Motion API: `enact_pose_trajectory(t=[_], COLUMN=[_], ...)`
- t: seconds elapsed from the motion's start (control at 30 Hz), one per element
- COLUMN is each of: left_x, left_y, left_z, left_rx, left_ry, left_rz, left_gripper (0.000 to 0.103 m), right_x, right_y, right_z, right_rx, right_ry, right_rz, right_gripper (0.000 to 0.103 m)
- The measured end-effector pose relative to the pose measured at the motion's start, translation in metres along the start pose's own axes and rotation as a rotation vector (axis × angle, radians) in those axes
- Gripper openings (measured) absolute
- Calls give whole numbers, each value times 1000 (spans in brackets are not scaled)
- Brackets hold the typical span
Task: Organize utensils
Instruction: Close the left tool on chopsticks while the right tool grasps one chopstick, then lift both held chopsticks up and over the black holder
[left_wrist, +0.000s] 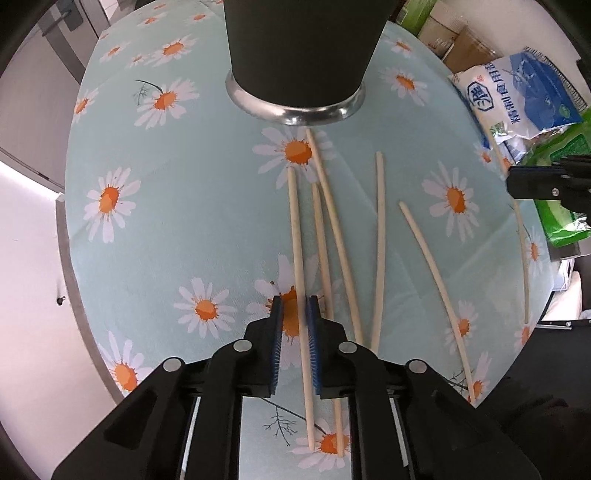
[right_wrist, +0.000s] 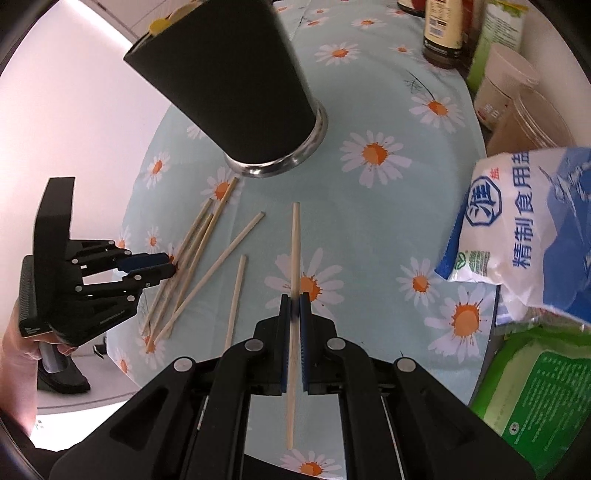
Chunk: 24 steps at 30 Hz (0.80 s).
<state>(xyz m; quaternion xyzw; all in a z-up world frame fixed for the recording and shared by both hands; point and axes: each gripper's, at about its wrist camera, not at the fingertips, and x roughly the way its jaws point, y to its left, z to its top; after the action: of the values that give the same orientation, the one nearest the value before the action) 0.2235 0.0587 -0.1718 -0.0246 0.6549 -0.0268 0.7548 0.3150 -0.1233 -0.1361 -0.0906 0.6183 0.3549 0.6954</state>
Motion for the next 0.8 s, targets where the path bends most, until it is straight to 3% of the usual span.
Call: enact_pose_trajectory(t=[0.23,0.57,0.8], left_x=[5,1,-32], left_y=[-11,4,16], left_z=[9,2,-14], left_rx=[4,-52,-101], left_ry=[25,-23,-142], left_rz=[47,-13,-88], left_gripper=[5,4,4], right_x=[-3,-7,-12], right_y=[-4,5,20], right_z=[-5,-1,3], right_rx=[24,34,24], right_ry=[-31,-40,-49], right_rz=[59,25,-7], right_gripper=[6,6,6])
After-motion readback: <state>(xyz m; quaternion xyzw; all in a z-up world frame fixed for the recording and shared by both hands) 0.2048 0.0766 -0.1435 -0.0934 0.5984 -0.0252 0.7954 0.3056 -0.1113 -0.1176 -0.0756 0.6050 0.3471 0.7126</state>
